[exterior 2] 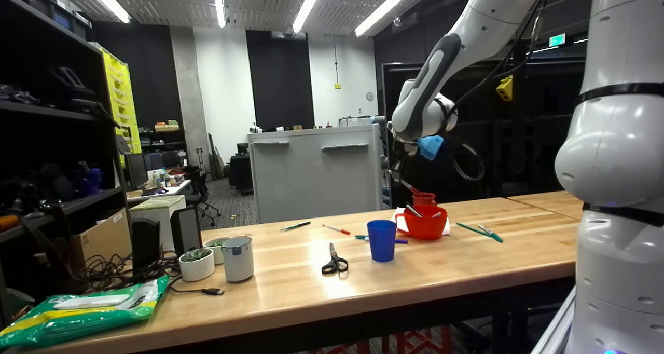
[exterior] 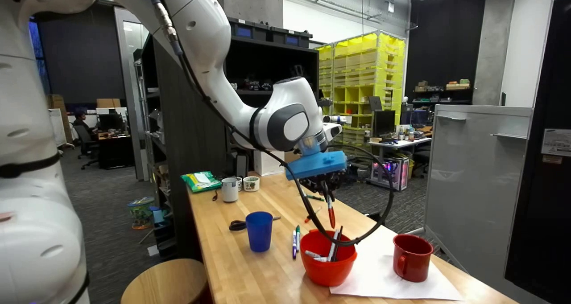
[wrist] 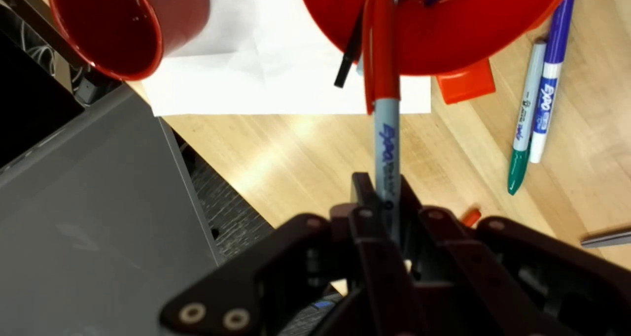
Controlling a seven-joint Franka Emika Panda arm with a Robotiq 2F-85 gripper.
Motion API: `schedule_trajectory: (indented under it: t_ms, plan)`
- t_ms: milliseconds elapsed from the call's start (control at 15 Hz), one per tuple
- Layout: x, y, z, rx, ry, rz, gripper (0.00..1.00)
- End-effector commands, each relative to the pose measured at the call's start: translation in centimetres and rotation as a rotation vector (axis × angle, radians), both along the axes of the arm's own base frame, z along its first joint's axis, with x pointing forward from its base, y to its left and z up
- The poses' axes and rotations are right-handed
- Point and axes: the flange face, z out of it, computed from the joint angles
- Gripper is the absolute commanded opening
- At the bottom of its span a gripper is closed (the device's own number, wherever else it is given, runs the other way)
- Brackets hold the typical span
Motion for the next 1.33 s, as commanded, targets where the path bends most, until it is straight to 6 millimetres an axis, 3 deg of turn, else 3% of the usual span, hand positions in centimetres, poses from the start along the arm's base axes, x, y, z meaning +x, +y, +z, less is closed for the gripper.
schedule_trajectory:
  t_ms: [0,867,1267]
  plan:
    - [0.3,2.8,2.0,-0.017,-0.007,0.048,0.03]
    - [6.1,17.6,3.4,-0.052,0.174,0.366,0.03]
    - [10.0,22.5,1.3,-0.070,0.310,0.534,0.03]
